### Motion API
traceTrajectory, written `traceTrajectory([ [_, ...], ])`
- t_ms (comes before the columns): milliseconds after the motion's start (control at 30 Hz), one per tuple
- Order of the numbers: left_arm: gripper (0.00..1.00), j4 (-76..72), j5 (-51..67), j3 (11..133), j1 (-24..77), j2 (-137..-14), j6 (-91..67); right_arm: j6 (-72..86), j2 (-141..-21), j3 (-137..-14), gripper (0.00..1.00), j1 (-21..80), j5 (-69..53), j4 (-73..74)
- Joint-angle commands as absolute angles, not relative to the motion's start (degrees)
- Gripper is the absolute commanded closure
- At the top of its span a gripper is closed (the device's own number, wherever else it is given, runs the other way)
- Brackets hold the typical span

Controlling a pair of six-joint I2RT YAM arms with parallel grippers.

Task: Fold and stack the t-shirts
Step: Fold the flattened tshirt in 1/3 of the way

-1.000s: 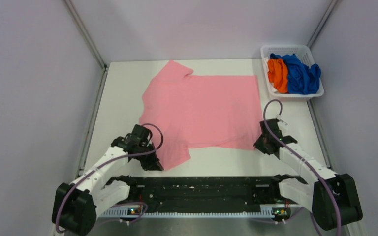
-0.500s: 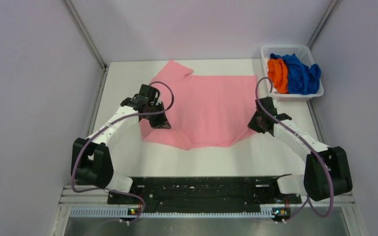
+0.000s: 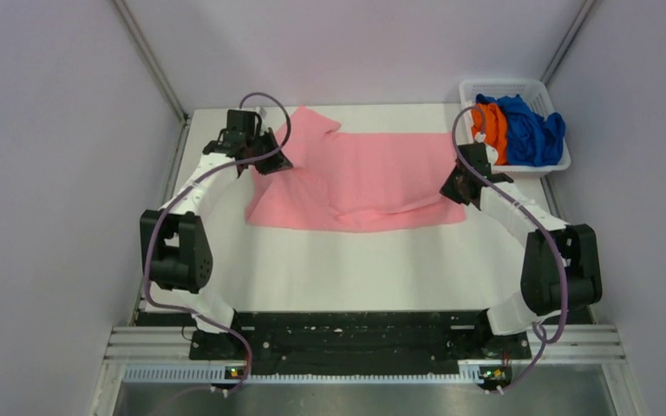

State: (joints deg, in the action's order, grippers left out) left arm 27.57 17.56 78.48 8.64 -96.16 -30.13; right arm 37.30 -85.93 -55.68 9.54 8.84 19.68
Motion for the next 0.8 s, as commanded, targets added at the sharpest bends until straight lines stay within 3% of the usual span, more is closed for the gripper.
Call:
traceTrajectory([
  [0,1.00,22.8,20.1,84.4,7.4,-99.7,-26.3,35.4,-88.5,-60.4,1.00,8.2,8.8,16.3],
  [700,1.00,22.4,19.5,98.7,5.0,-115.9,-25.5,31.4,-97.7,-62.6,1.00,4.3,8.7,6.1],
  [733,0.99,22.2,19.5,99.5,5.0,-117.0,-25.8,31.3,-98.6,-62.7,1.00,4.2,8.6,5.2],
  [767,0.92,21.9,18.8,100.4,4.9,-118.3,-26.0,31.4,-99.2,-63.0,0.96,4.2,8.6,4.7],
])
